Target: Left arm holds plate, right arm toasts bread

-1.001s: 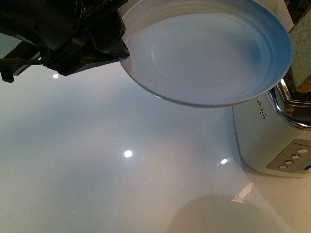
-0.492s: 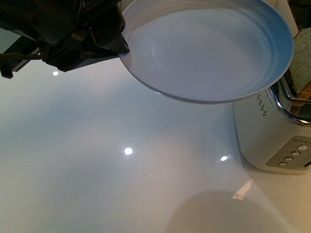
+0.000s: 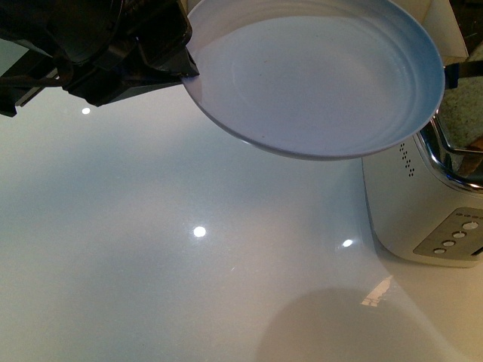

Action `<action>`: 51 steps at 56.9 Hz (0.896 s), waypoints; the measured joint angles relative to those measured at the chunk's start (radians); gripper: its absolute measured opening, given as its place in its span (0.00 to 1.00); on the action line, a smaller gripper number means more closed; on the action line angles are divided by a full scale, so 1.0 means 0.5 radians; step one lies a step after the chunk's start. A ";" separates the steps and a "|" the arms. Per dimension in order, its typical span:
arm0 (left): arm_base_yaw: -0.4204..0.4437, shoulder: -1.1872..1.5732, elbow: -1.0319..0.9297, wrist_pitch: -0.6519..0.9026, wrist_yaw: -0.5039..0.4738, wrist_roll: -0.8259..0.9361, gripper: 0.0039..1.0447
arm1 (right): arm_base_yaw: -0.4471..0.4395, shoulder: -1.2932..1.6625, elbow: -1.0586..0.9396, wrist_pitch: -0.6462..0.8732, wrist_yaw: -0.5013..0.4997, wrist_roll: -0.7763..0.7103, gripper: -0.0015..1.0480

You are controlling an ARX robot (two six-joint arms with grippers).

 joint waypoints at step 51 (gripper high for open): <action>0.000 -0.001 0.000 0.000 0.010 -0.002 0.03 | -0.227 -1.439 -0.565 -0.178 -0.279 -0.099 0.91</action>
